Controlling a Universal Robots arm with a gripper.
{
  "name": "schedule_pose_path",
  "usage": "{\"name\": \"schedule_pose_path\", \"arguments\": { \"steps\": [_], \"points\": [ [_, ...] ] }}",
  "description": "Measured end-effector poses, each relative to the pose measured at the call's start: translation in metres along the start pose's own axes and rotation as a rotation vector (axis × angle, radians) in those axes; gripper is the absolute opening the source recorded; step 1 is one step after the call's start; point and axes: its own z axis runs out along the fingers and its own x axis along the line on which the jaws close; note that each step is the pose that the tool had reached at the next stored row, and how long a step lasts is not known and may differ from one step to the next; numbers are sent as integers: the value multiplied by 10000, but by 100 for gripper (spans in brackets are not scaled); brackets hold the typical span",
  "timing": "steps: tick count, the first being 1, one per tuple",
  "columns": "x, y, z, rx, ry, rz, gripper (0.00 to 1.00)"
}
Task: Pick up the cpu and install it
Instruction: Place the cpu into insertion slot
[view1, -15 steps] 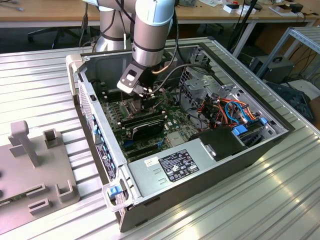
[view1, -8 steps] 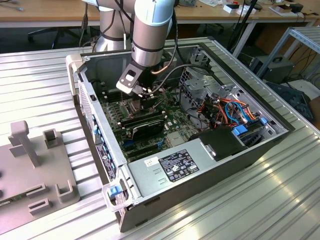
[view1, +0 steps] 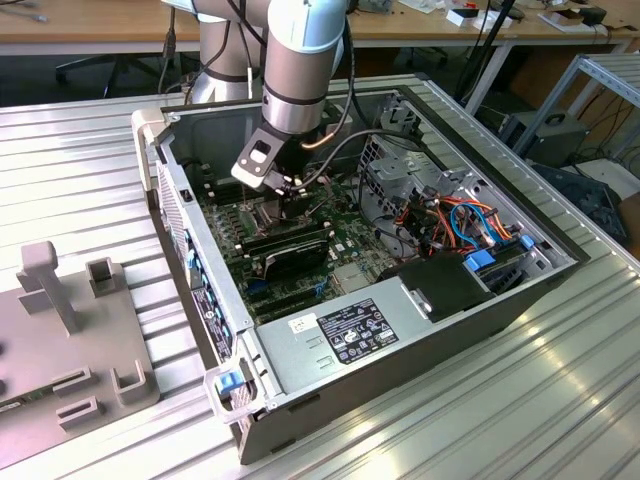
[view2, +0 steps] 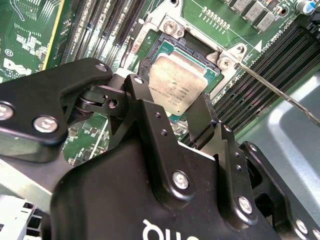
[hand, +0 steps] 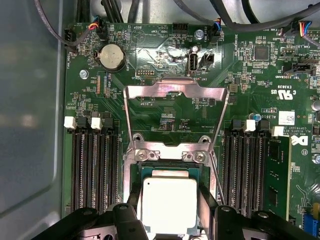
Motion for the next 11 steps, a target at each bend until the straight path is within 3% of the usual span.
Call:
{"name": "schedule_pose_path", "arguments": {
  "steps": [11],
  "points": [
    [0, 2, 3, -2, -2, 74, 54]
  ]
}}
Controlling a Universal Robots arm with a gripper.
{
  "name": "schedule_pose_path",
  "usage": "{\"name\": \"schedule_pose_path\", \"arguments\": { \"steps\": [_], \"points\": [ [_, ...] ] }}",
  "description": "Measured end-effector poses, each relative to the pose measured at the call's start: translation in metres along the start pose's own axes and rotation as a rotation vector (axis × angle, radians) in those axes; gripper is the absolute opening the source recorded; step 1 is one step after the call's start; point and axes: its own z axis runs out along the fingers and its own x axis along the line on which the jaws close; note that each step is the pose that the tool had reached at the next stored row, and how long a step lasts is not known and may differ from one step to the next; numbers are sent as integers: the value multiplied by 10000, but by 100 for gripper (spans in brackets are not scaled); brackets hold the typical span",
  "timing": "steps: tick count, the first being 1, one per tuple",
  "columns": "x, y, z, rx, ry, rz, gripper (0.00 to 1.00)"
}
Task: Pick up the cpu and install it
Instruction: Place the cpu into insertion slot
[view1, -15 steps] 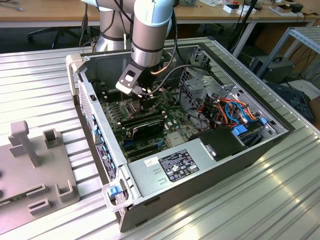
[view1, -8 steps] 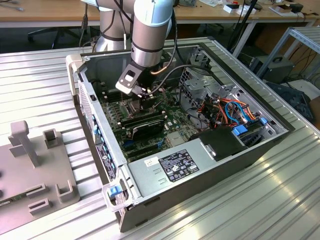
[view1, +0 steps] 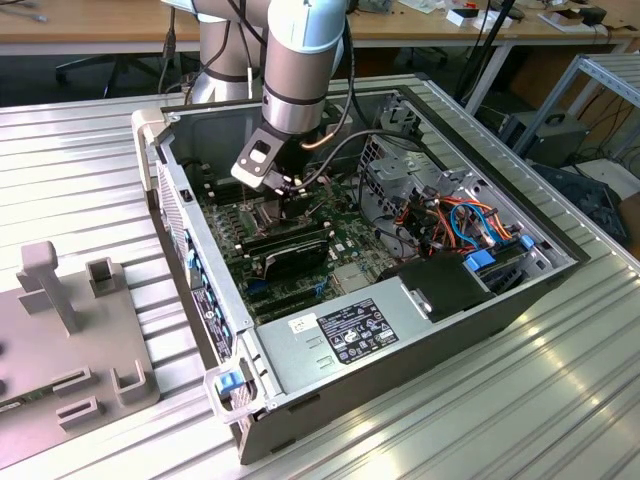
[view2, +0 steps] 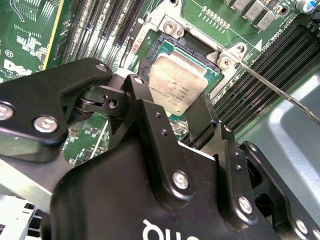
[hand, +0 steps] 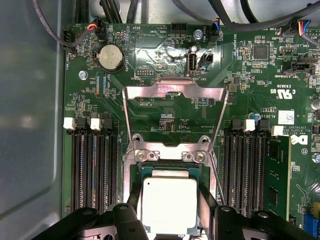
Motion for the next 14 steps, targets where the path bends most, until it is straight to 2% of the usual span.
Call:
{"name": "schedule_pose_path", "arguments": {
  "steps": [14],
  "points": [
    [-1, -1, 30, 0, -2, 0, 54]
  ]
}}
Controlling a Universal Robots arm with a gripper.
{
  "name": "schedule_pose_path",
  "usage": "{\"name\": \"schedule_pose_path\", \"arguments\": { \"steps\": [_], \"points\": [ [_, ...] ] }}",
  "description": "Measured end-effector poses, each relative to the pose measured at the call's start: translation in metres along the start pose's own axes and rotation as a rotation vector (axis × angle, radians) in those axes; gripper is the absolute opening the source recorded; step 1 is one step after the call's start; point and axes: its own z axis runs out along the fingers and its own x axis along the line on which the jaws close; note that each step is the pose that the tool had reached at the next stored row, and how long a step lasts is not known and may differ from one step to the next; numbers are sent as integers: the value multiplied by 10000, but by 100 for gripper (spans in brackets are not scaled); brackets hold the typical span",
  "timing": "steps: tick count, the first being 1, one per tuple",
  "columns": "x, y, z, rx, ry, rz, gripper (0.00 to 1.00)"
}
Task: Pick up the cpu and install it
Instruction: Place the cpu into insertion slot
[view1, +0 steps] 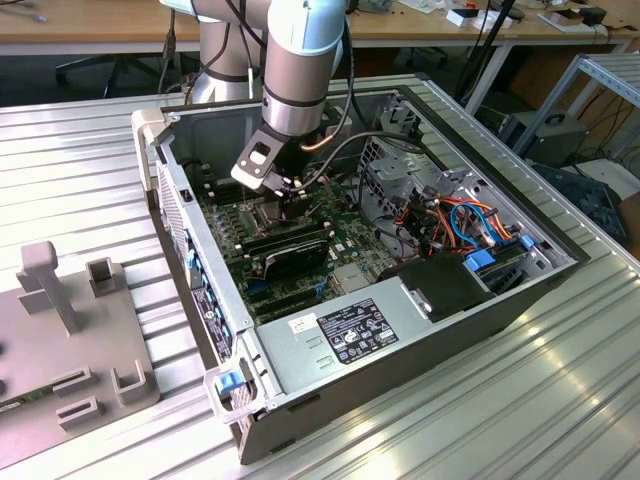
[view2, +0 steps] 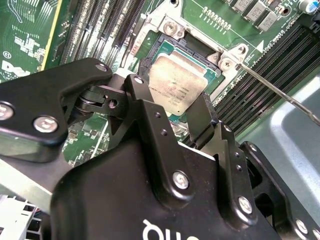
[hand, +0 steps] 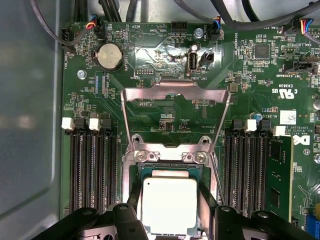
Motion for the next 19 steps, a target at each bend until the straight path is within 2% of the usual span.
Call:
{"name": "schedule_pose_path", "arguments": {
  "steps": [19],
  "points": [
    [0, 0, 16, 0, 4, 0, 54]
  ]
}}
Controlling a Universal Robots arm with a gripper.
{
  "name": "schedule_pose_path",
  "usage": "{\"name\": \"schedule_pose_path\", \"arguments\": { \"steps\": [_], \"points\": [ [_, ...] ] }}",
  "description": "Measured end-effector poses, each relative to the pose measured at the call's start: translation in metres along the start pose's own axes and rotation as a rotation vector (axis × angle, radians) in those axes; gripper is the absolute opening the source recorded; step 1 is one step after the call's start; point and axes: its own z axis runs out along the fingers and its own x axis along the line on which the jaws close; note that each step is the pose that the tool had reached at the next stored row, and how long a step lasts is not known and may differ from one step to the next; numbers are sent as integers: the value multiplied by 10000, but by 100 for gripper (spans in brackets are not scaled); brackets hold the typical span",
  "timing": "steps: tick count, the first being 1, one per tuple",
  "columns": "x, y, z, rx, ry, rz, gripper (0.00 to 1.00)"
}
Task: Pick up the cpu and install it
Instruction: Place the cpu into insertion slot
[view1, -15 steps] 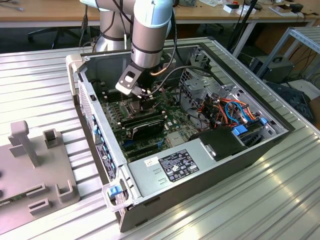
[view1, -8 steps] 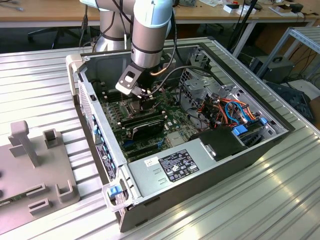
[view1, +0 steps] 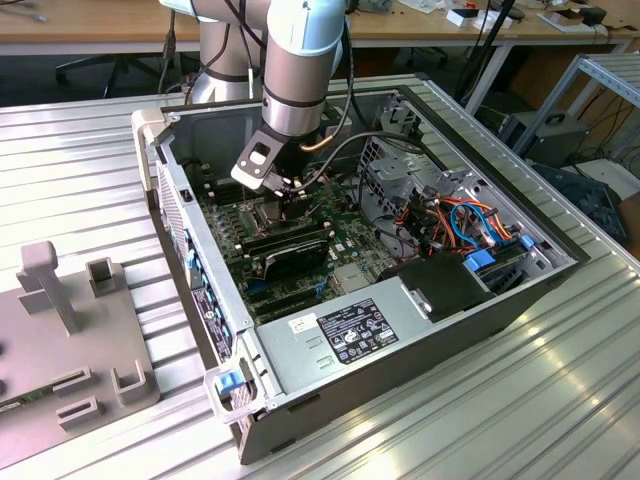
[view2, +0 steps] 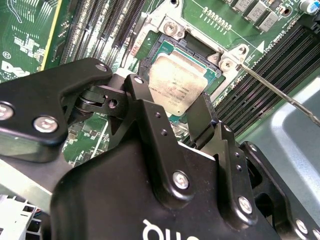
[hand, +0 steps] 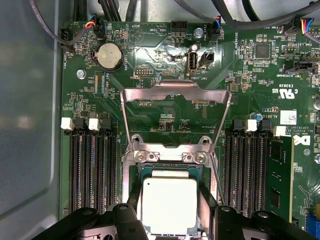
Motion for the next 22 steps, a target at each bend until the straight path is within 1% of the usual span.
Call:
{"name": "schedule_pose_path", "arguments": {
  "steps": [2, 4, 7, 10, 11, 17, 18, 21, 22],
  "points": [
    [1, 1, 4, -7, 9, 1, 55],
    [0, 0, 0, 0, -2, 1, 68],
    [0, 0, -5, 1, -2, 0, 68],
    [1, 2, -50, 1, -2, 0, 68],
    [2, 2, -55, 0, -4, -1, 68],
    [1, 2, -55, 1, -22, -1, 68],
    [2, 2, -54, 0, -39, 0, 68],
    [1, 1, -41, 3, -171, -6, 68],
    [1, 2, -39, 4, -201, -8, 68]
  ]
}}
